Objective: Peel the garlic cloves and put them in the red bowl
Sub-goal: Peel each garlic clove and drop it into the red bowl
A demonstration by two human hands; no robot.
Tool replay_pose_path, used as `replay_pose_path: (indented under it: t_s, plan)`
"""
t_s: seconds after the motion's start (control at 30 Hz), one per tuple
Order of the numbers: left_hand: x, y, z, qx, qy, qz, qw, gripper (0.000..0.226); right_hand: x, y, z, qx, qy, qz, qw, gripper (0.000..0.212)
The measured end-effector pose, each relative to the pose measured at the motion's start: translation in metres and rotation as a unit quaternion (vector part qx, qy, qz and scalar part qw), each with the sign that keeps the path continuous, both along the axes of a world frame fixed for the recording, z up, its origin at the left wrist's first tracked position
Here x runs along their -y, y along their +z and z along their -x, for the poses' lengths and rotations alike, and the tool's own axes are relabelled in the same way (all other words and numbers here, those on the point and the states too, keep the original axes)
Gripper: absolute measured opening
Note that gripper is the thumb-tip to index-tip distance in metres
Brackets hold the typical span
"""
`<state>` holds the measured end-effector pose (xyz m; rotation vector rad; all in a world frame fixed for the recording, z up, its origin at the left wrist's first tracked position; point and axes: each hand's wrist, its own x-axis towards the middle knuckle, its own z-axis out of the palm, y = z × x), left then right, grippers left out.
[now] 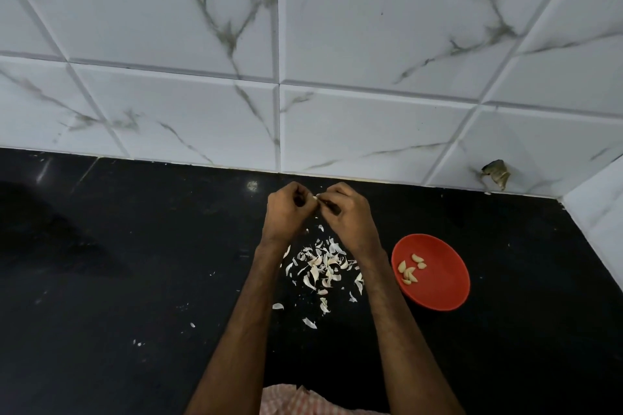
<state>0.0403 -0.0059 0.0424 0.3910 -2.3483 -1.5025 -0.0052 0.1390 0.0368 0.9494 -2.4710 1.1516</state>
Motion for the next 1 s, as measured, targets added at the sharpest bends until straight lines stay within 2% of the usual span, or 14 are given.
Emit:
replay_pose_path:
  t_s: [0.17, 0.33, 0.4, 0.6, 0.7, 0.8, 0.87, 0.93, 1.0]
  plan:
    - [-0.004, 0.004, -0.002, 0.005, -0.008, -0.137, 0.991, 0.006, -0.003, 0.000, -0.001, 0.105, -0.011, 0.106, 0.989, 0.017]
    - [-0.005, 0.004, 0.000, -0.006, -0.038, -0.232, 0.972, 0.010, 0.000, -0.002, -0.002, 0.190, -0.047, 0.232, 0.953, 0.010]
    - [-0.009, 0.006, 0.001, -0.006, -0.045, -0.269, 0.962, 0.012, 0.005, 0.000, -0.005, 0.242, -0.051, 0.290, 0.925, 0.010]
    - [-0.012, 0.014, 0.002, -0.015, -0.051, -0.341, 0.938, 0.018, 0.015, 0.007, -0.010, 0.405, -0.045, 0.426, 0.808, 0.012]
    - [-0.012, 0.015, 0.003, -0.006, -0.045, -0.329, 0.943, 0.020, 0.017, 0.010, -0.011, 0.454, -0.048, 0.465, 0.758, 0.011]
    - [-0.008, 0.009, 0.005, -0.003, -0.030, -0.249, 0.968, 0.027, 0.017, 0.011, -0.011, 0.471, -0.052, 0.472, 0.744, 0.011]
    - [-0.004, 0.003, 0.006, -0.008, -0.021, -0.124, 0.992, 0.040, 0.016, 0.011, -0.010, 0.461, -0.058, 0.454, 0.760, 0.011]
    - [-0.003, 0.000, 0.006, -0.011, -0.016, -0.035, 0.999, 0.035, 0.016, 0.010, -0.009, 0.438, -0.070, 0.426, 0.788, 0.010]
    - [-0.005, 0.002, 0.006, -0.016, -0.023, -0.063, 0.998, 0.020, 0.015, 0.011, -0.008, 0.422, -0.079, 0.406, 0.806, 0.010]
